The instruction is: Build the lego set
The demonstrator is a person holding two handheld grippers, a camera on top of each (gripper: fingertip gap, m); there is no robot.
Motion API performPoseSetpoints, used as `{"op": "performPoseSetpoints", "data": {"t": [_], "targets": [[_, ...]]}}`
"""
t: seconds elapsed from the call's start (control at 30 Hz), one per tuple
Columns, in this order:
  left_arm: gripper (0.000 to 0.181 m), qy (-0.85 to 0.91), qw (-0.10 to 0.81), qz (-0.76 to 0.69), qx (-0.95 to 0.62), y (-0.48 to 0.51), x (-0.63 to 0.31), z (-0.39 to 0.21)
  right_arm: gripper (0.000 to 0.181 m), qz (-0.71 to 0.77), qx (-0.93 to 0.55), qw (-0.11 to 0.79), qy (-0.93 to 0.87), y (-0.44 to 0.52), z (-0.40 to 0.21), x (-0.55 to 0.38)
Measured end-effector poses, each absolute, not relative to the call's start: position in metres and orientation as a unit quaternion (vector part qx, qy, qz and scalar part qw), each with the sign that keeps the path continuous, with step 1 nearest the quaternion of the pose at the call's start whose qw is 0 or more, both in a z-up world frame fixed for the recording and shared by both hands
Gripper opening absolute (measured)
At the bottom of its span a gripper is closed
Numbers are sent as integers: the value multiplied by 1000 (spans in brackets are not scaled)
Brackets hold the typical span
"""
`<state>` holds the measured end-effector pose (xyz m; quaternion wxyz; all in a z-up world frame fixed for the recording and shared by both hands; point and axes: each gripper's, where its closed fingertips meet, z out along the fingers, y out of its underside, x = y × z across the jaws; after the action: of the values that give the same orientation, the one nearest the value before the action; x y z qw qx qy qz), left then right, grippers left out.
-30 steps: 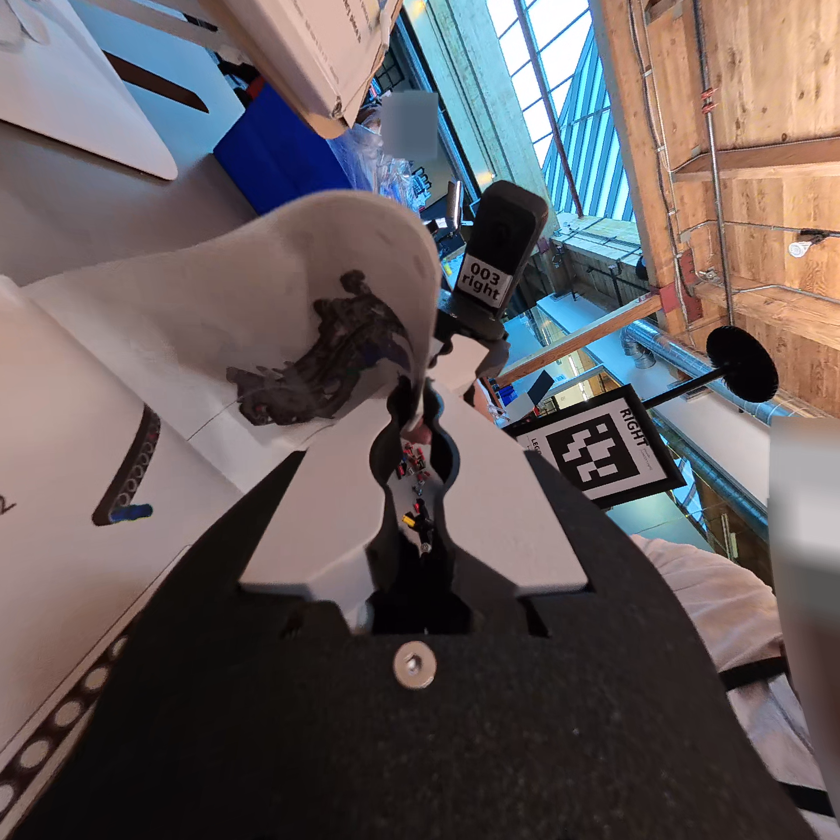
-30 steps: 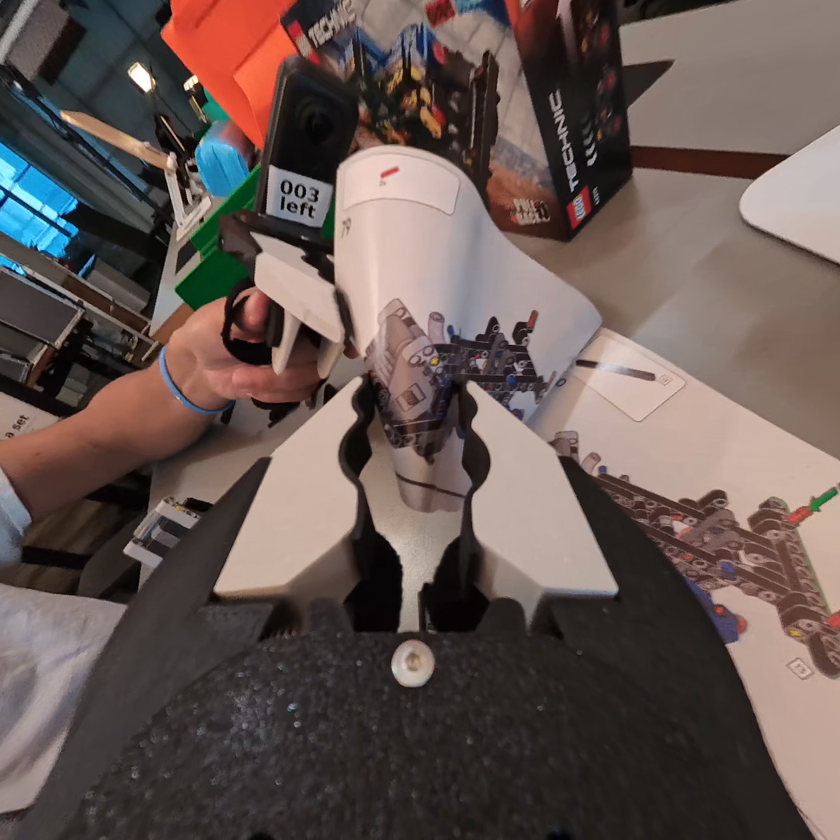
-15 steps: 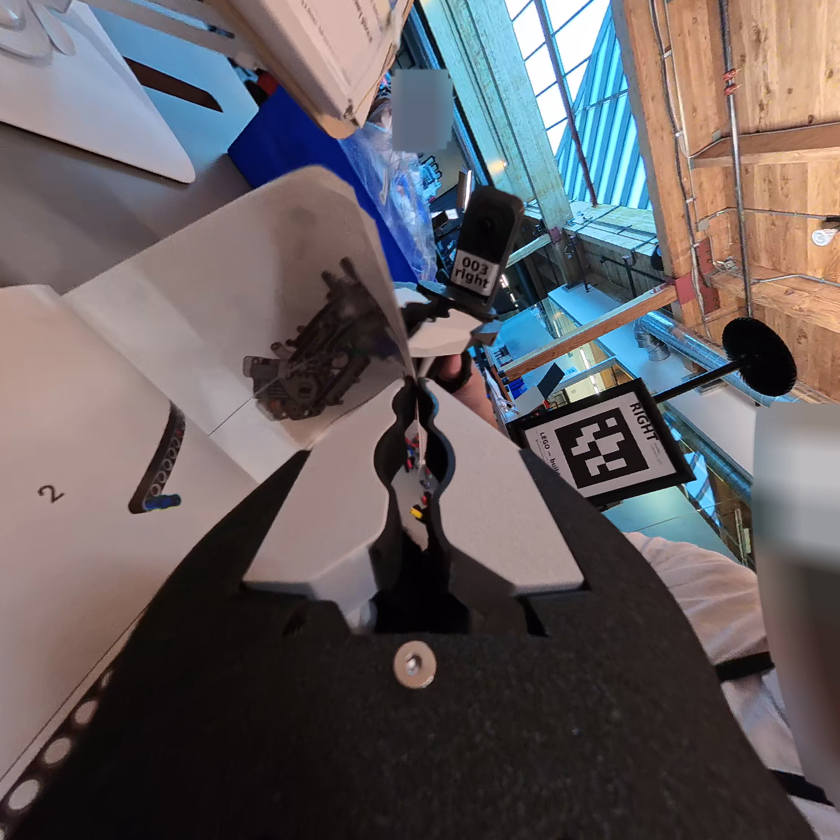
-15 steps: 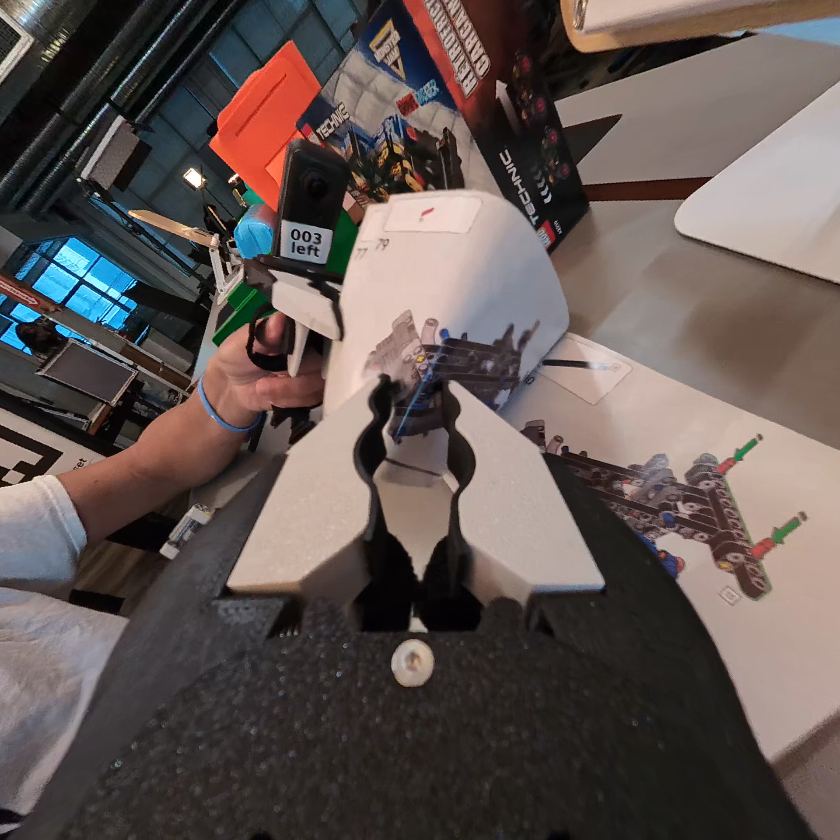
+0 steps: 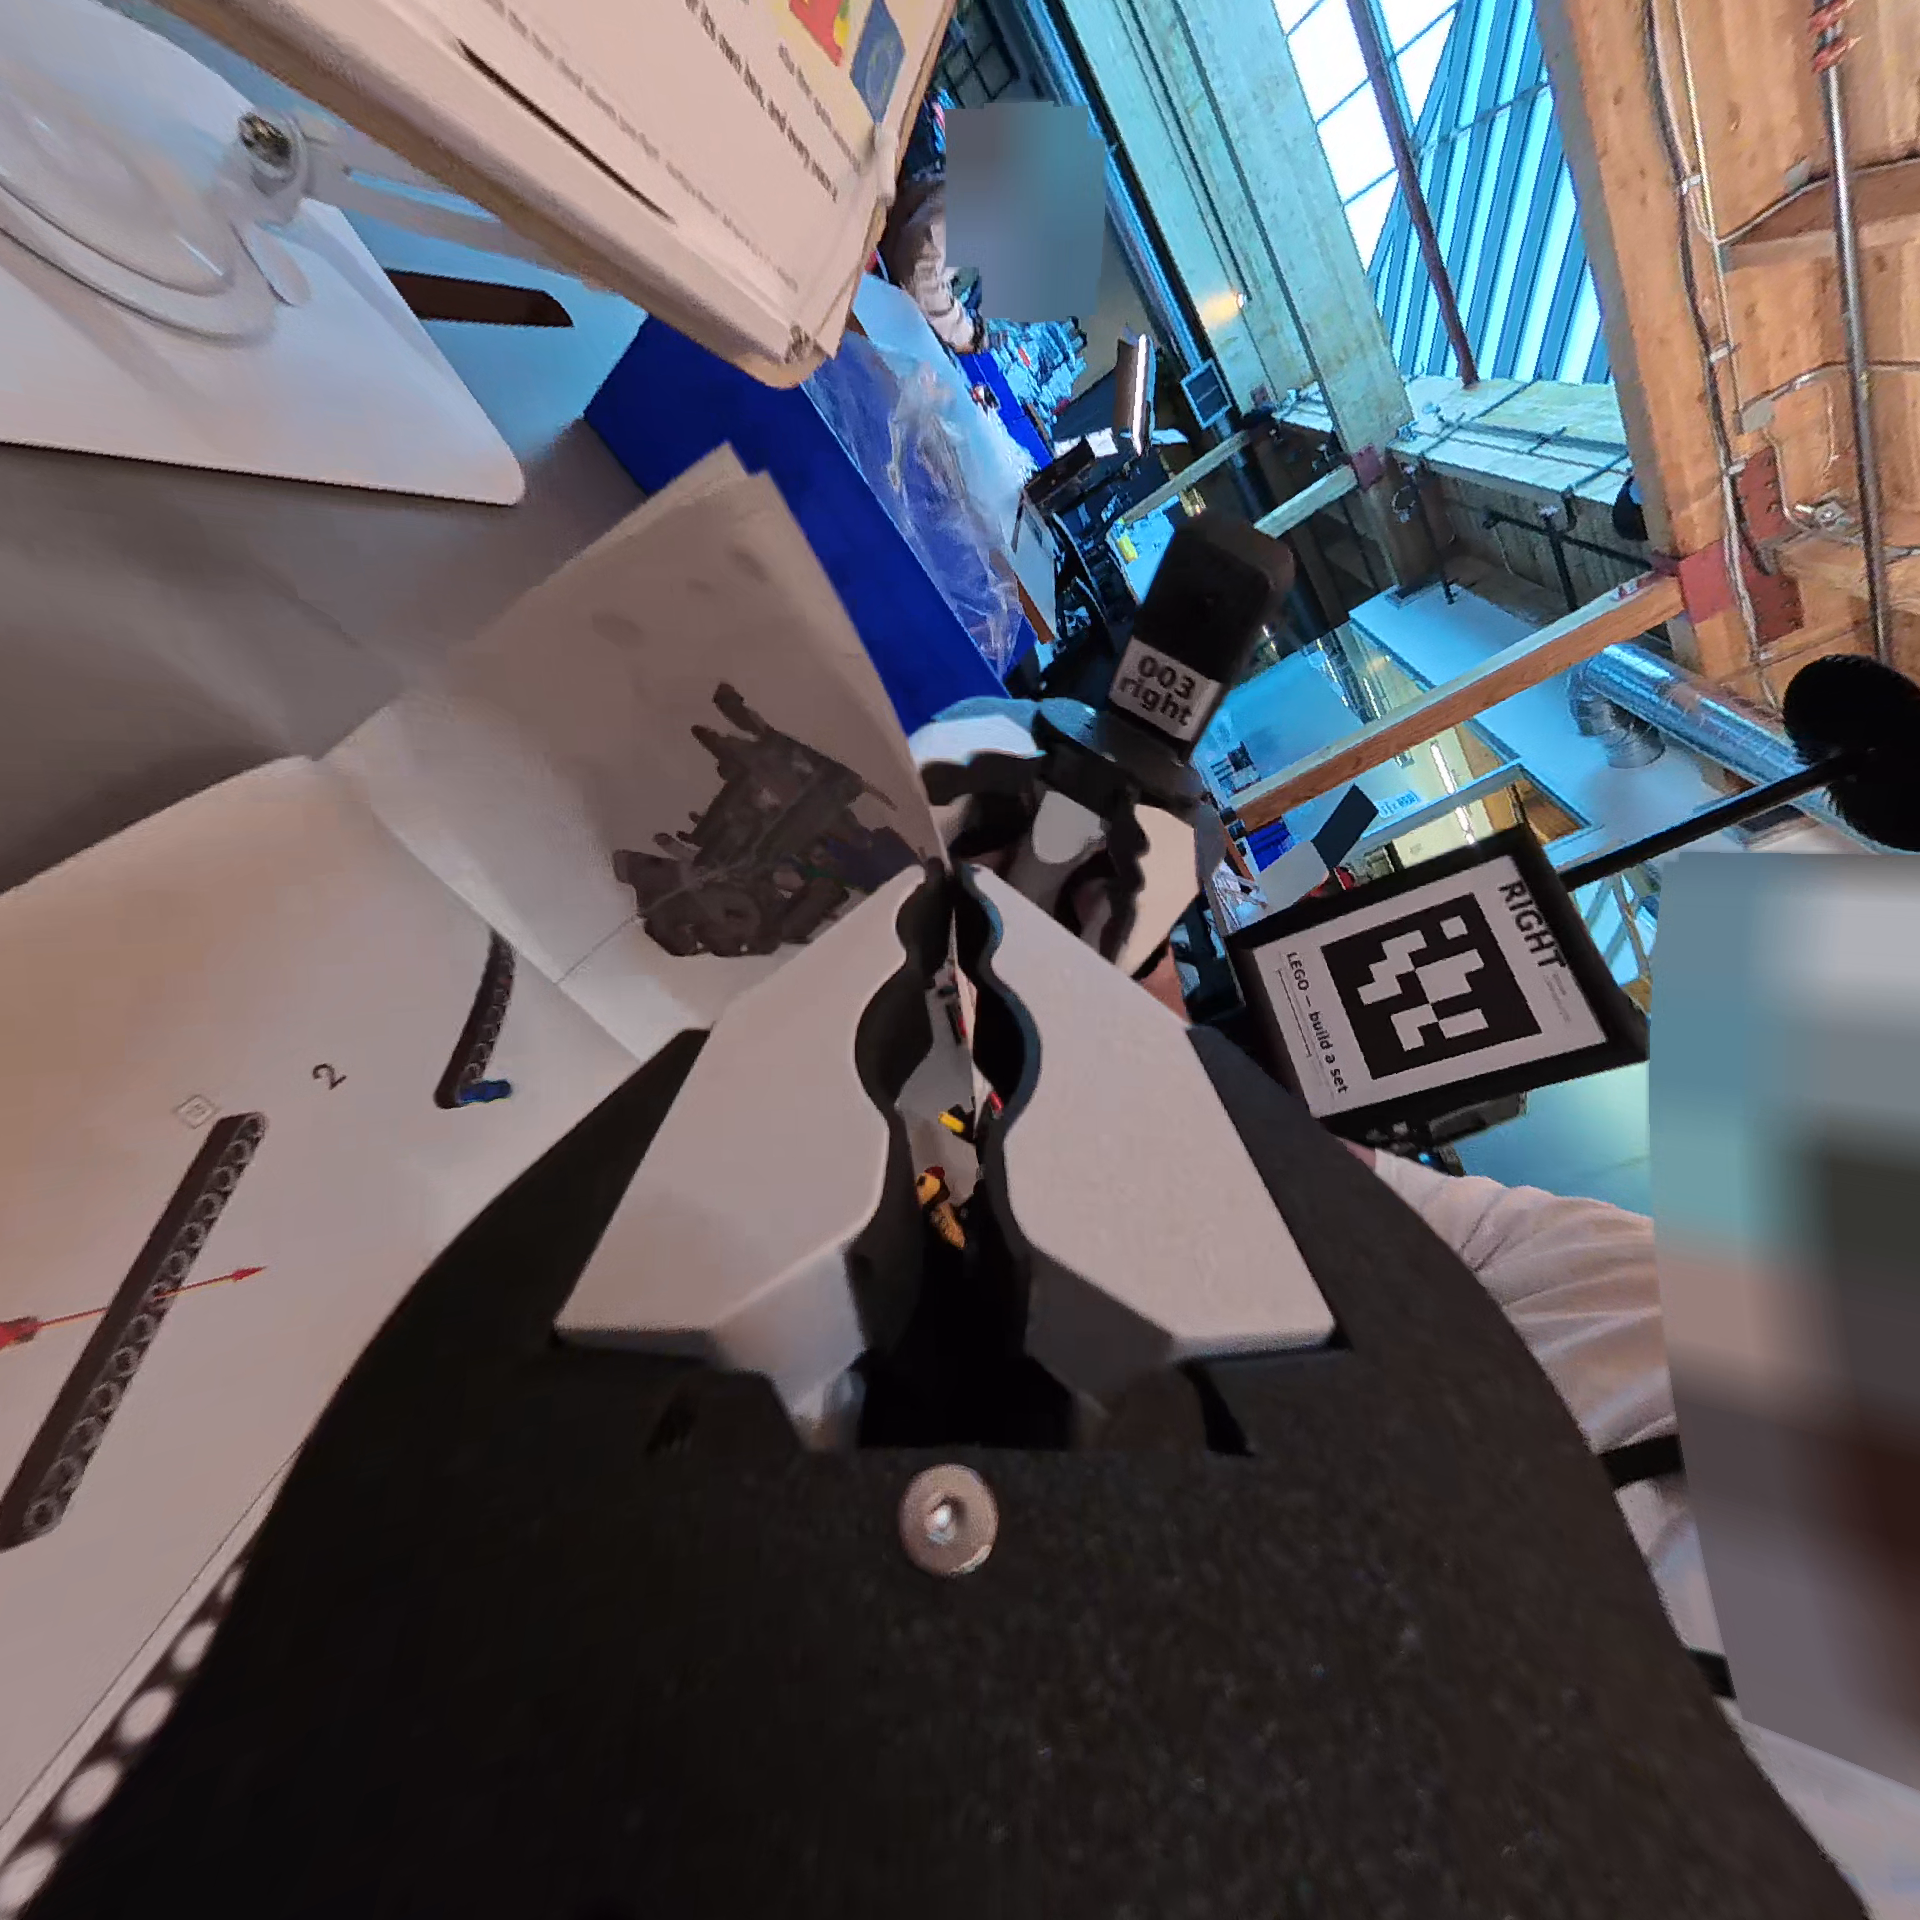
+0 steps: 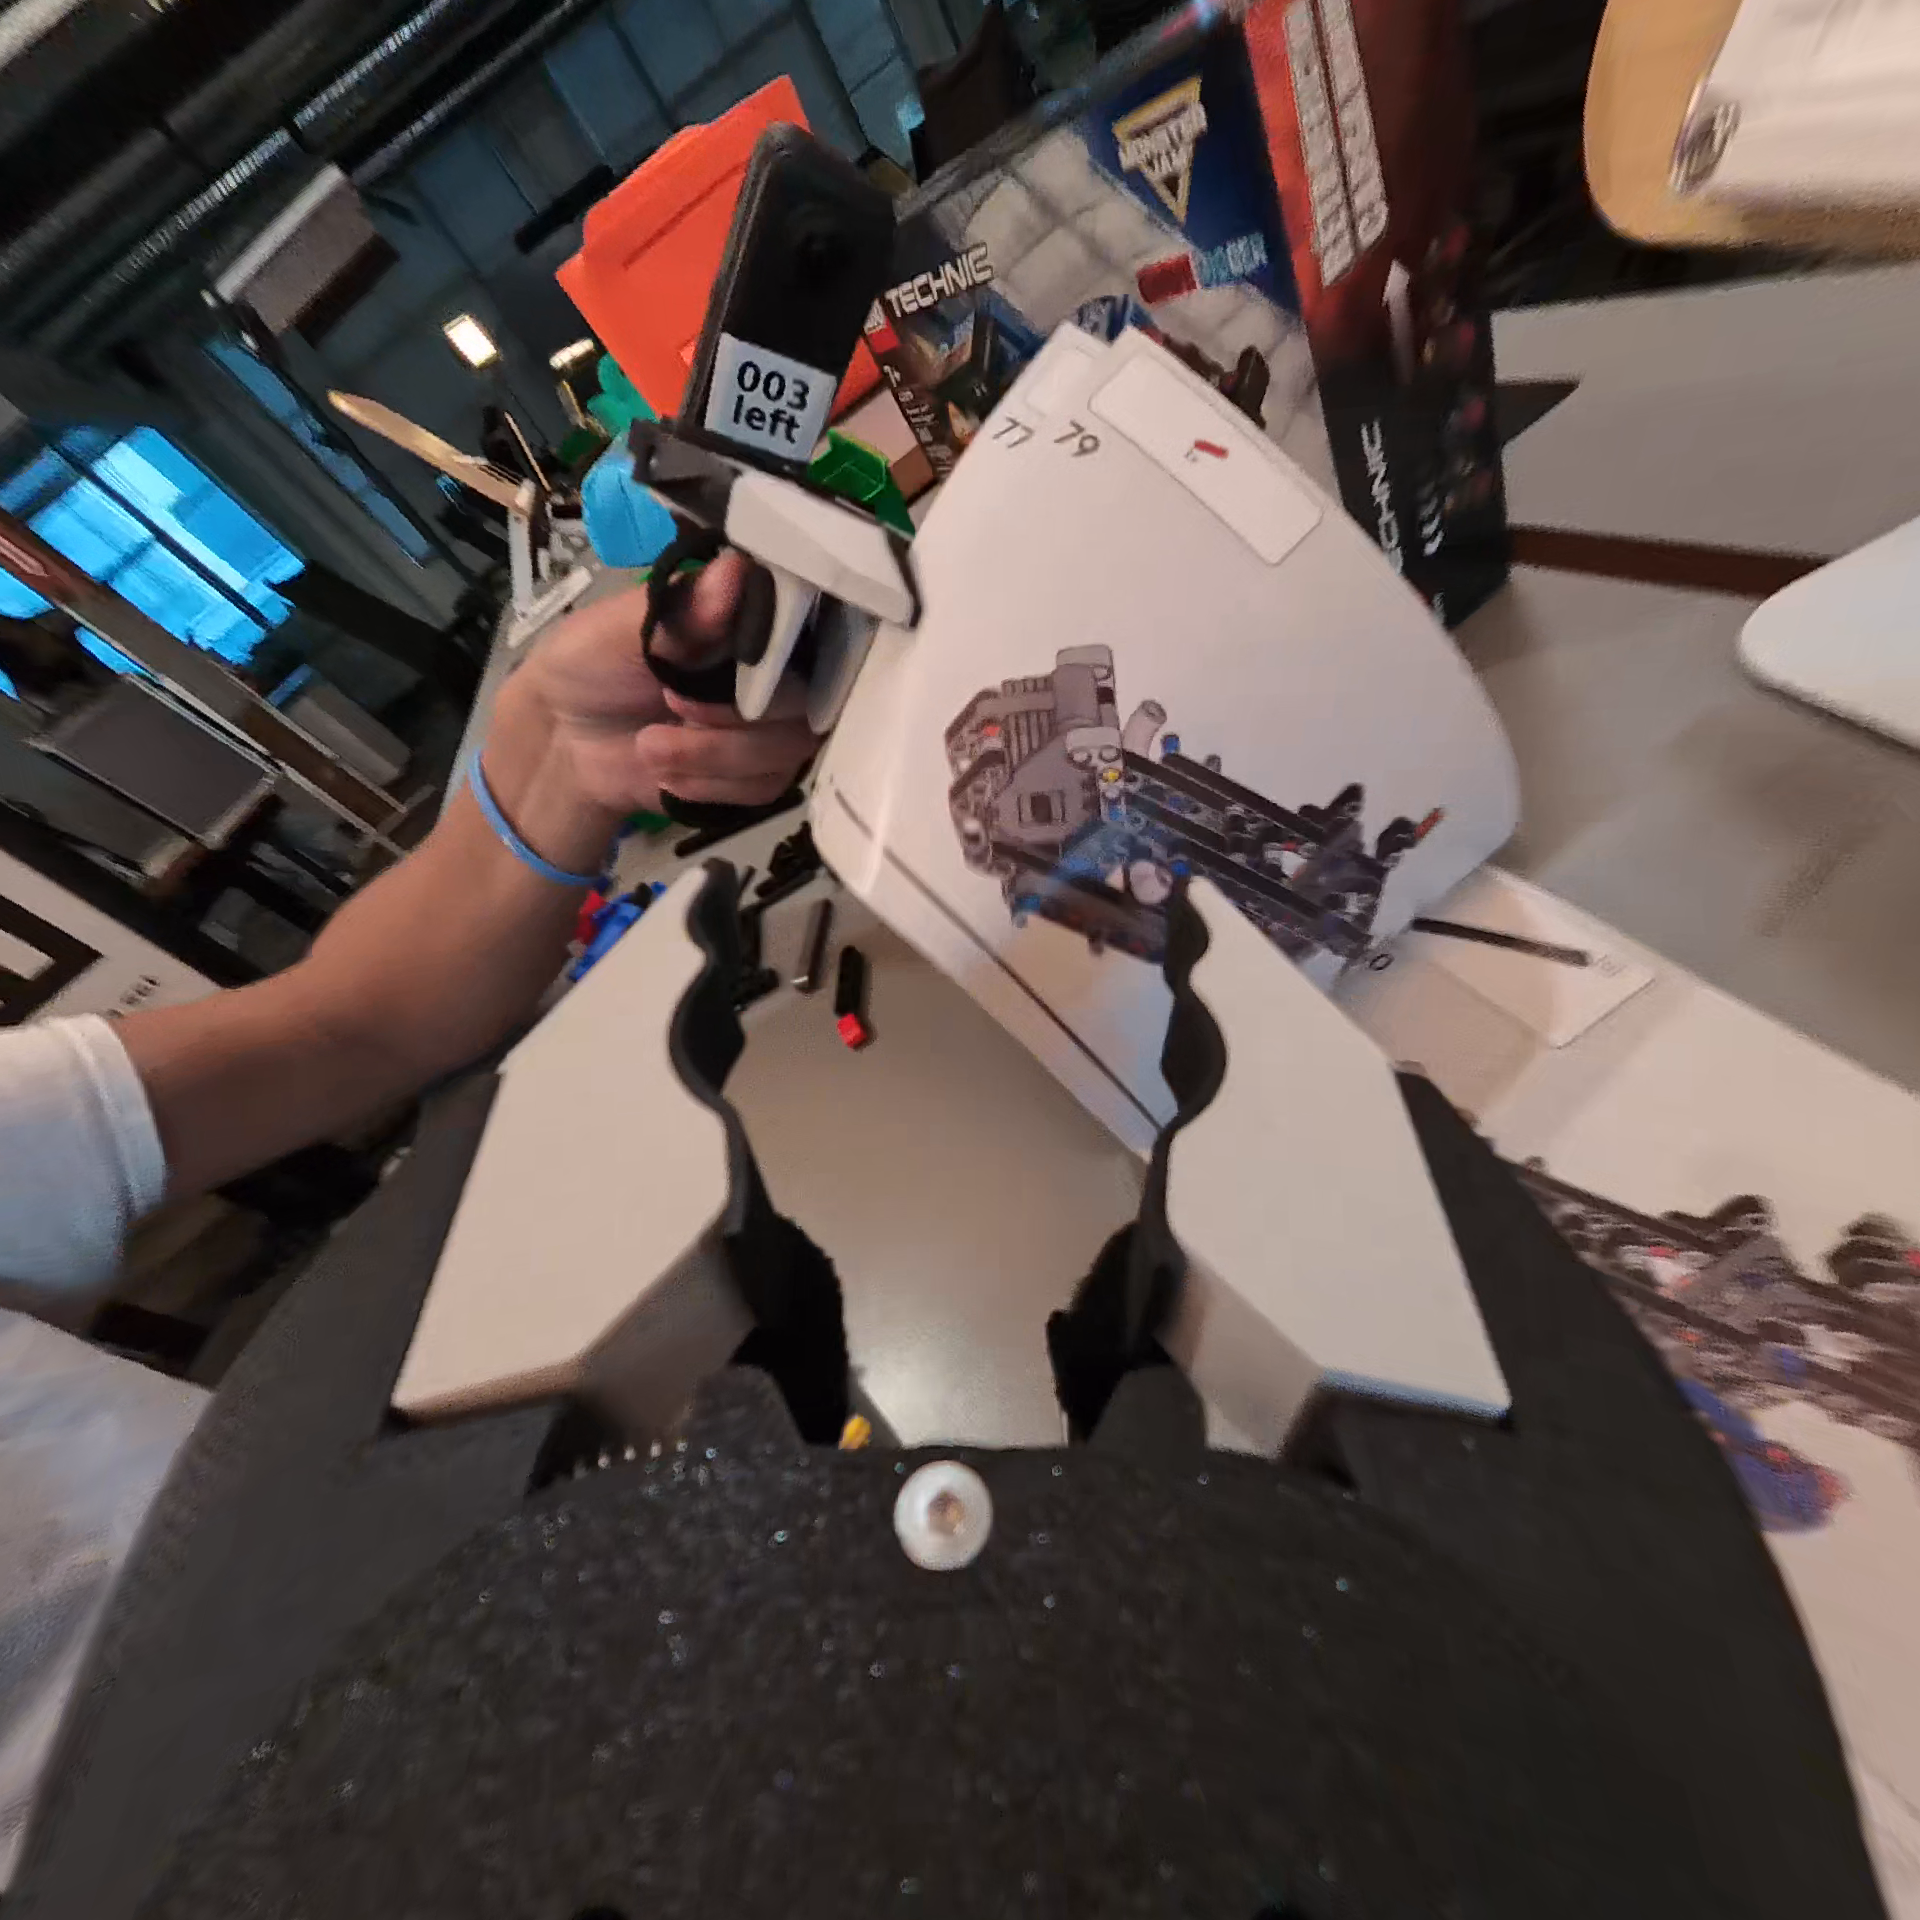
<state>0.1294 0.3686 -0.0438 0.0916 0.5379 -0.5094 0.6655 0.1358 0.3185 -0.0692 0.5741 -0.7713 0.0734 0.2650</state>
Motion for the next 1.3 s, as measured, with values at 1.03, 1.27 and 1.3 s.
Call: {"op": "performPoseSetpoints", "data": {"t": [1.03,1.27,1.3], "targets": [[0,-603,90,481,630,437,90,-96,26,-131,-854,498,73,272,-69,222],[0,-656,71,336,672,465,76,-141,0,-105,-931,348,31,295,-180,217],[0,-663,70,321,673,467,73,-145,0,-117,-933,338,34,292,-184,223]]}}
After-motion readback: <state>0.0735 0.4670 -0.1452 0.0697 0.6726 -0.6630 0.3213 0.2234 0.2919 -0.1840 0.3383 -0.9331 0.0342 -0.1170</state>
